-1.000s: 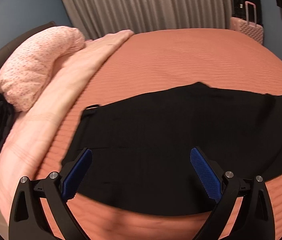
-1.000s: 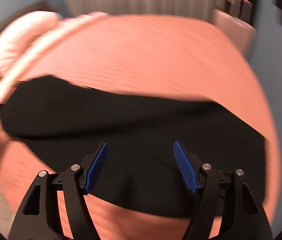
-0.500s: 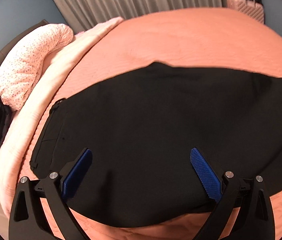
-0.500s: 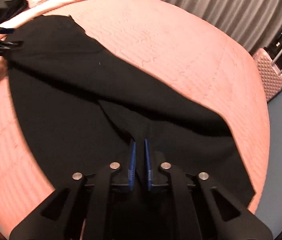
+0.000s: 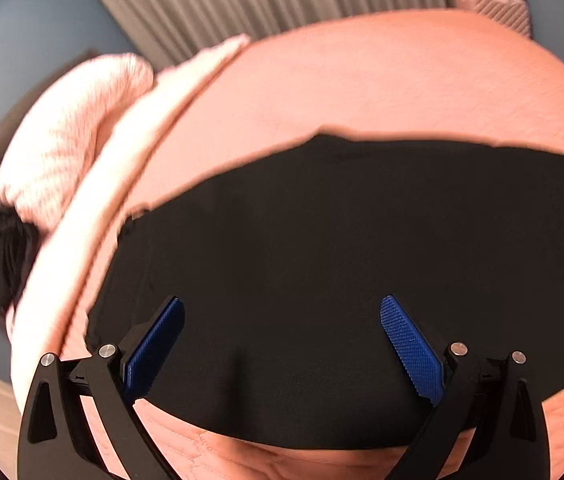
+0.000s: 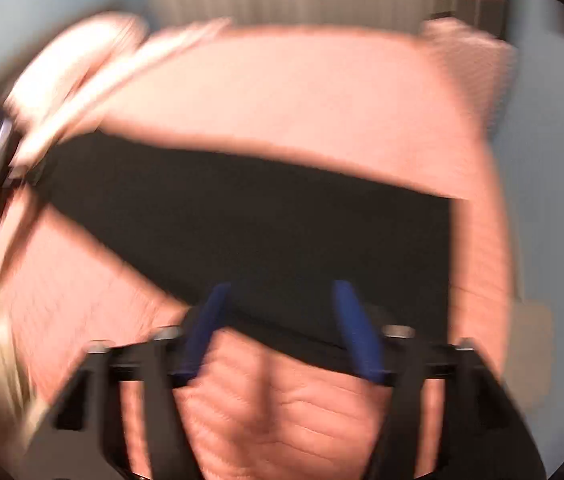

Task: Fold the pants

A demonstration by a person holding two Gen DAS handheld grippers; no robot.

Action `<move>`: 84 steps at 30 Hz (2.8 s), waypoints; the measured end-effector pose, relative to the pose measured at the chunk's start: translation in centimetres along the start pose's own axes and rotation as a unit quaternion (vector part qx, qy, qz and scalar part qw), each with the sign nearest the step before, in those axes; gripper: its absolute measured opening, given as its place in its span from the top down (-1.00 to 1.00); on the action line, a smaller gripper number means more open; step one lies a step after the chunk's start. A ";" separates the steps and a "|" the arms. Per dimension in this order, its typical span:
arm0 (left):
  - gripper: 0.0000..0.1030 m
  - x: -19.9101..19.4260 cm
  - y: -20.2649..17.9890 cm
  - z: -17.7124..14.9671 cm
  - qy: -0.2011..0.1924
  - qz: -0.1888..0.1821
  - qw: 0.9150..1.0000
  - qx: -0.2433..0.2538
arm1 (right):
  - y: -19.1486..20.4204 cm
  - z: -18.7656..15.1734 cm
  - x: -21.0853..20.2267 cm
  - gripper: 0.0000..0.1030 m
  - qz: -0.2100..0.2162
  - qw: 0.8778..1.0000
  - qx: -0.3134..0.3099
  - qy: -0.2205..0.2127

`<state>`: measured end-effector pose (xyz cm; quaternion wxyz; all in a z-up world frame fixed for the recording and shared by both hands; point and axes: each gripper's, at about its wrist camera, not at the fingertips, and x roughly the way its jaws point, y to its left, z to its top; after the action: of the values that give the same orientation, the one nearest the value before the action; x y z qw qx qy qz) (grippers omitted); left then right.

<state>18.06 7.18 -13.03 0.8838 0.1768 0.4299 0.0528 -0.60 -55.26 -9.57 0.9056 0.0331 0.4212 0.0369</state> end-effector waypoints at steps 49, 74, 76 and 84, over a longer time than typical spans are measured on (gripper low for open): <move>-0.90 -5.2 -15.0 -1.2 -0.016 -0.093 0.995 0.038 | -5.6 -8.3 5.4 -0.10 0.102 0.868 0.470 -0.126; -0.90 -5.3 5.6 -6.2 -0.040 -0.007 0.997 -0.067 | 30.9 4.4 10.9 0.93 0.068 0.994 -0.082 -0.022; -0.90 -5.0 6.6 -6.8 -0.041 -0.009 0.997 -0.068 | 26.7 5.0 8.8 0.08 -0.036 0.997 -0.031 -0.054; -0.90 -4.9 5.0 -6.4 -0.042 -0.049 0.994 -0.084 | 24.3 6.5 13.9 -0.81 -0.153 0.979 -0.134 -0.012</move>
<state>10.34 12.34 -11.24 0.9143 0.0826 0.3948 0.0383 12.31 -29.97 -13.77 0.9016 -0.1533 0.4017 -0.0465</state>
